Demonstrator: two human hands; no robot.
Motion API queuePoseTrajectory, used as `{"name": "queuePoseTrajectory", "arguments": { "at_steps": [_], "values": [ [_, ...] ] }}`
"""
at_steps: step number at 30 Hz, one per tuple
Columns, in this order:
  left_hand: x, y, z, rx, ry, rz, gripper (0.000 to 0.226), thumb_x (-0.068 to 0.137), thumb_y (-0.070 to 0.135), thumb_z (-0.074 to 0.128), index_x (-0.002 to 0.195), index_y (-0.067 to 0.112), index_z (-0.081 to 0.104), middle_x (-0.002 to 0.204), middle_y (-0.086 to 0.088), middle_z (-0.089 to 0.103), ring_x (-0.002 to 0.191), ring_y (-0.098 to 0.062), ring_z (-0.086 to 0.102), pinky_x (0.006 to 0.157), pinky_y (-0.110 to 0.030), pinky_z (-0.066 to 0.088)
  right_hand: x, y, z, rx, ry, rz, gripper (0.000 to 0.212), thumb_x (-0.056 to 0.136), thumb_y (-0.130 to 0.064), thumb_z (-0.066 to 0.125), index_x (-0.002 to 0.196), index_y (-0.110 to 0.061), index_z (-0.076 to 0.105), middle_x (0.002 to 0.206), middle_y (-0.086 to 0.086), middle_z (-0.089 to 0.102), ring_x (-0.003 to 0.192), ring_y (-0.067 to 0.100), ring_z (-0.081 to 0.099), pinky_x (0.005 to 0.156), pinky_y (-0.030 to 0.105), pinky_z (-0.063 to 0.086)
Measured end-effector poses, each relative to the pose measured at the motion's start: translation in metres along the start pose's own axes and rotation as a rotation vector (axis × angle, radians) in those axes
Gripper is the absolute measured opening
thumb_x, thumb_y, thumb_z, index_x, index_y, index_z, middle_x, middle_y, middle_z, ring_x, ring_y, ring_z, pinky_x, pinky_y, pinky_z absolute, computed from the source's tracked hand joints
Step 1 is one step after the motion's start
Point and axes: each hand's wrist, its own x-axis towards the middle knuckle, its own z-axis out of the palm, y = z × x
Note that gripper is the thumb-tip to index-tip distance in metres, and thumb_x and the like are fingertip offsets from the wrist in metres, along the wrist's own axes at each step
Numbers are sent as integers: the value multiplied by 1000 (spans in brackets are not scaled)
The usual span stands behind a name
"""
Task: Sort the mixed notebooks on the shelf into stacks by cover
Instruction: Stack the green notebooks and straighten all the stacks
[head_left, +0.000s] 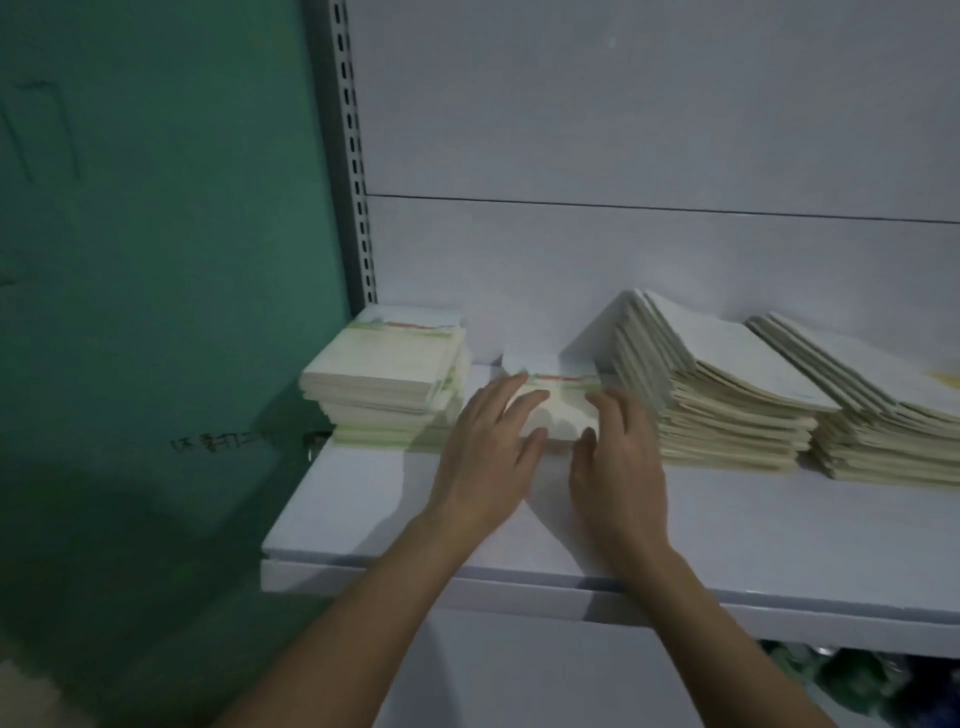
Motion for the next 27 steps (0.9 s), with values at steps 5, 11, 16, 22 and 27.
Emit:
{"name": "queuePoseTrajectory", "arguments": {
  "at_steps": [5, 11, 16, 22, 27],
  "values": [
    [27, -76, -96, -83, 243, -237, 27, 97, 21, 51, 122, 20, 60, 125, 10, 55, 120, -8, 45, 106, -30, 33, 43, -76, 14, 23, -288, -158, 29, 99, -29, 48, 122, -16, 59, 123, 0, 57, 113, 20, 50, 84, 26, 37],
    [27, -179, -139, -330, 11, -575, 33, 103, 30, 40, 128, 15, 55, 124, 3, 56, 110, -11, 49, 91, -26, 36, 77, -181, 75, -263, -710, -254, 81, 90, -69, 41, 154, -27, 17, 163, 0, 10, 149, 23, 10, 117, 49, 15],
    [26, -216, -151, -484, -190, -576, 33, 103, 37, 39, 116, 18, 62, 118, -1, 64, 109, -16, 57, 100, -36, 44, 89, -172, 87, -308, -820, -223, 78, 85, -74, 45, 152, -44, 17, 162, -8, 15, 148, 20, 15, 118, 51, 16],
    [55, -224, -189, -719, -93, -615, 31, 102, 34, 44, 99, 15, 68, 95, -9, 72, 75, -17, 63, 69, -30, 52, 102, -172, 66, 21, -754, -126, 48, 97, -50, 44, 144, -40, 41, 146, -8, 48, 125, 17, 50, 103, 30, 39],
    [60, -181, -194, -1188, -359, -719, 64, 96, 59, 35, 111, 3, 62, 96, -17, 74, 80, -31, 72, 68, -36, 61, 93, -216, 73, -38, -438, -300, 39, 101, -42, 42, 139, -45, 44, 147, -10, 46, 127, 22, 52, 102, 43, 45]
  ]
}}
